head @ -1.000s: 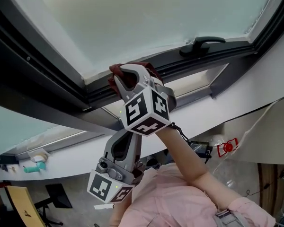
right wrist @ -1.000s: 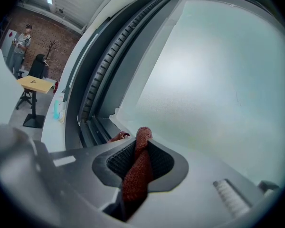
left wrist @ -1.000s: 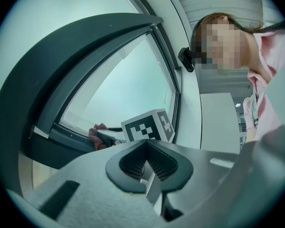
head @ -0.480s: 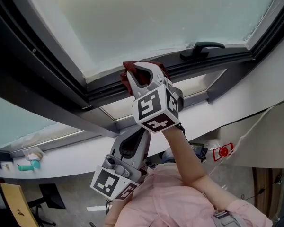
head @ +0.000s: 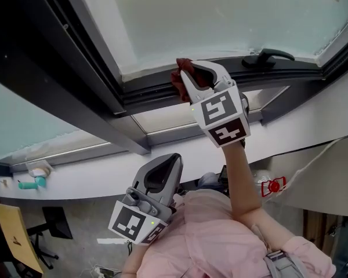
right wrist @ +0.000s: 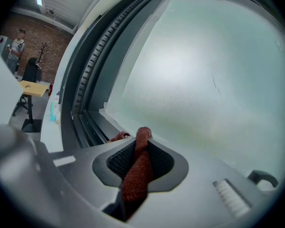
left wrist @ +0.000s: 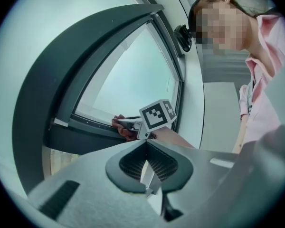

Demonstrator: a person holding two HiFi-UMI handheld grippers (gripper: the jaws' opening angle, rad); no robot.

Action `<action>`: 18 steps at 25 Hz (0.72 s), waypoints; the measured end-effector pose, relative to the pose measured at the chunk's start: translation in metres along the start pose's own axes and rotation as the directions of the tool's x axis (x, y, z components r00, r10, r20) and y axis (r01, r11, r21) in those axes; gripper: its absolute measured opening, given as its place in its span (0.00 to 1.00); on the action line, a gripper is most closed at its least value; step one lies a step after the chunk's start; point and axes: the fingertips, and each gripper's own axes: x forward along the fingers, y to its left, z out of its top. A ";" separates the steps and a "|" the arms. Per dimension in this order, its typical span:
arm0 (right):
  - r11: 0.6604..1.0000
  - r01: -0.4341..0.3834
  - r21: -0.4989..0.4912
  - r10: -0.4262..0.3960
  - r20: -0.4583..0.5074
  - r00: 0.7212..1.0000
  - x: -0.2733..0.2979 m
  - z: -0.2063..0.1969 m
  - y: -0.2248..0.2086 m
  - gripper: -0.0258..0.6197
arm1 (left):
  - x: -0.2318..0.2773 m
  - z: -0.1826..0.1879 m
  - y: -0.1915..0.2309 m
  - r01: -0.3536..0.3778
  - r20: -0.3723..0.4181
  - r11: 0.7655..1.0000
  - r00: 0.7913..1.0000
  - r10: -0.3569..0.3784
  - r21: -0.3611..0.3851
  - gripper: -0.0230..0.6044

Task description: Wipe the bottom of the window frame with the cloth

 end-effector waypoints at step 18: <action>0.999 -0.014 0.035 0.015 -0.017 1.000 -0.002 -0.006 -0.016 0.15 | -0.036 -0.009 0.042 -0.218 -0.010 0.975 0.976 0.218 -0.045 0.03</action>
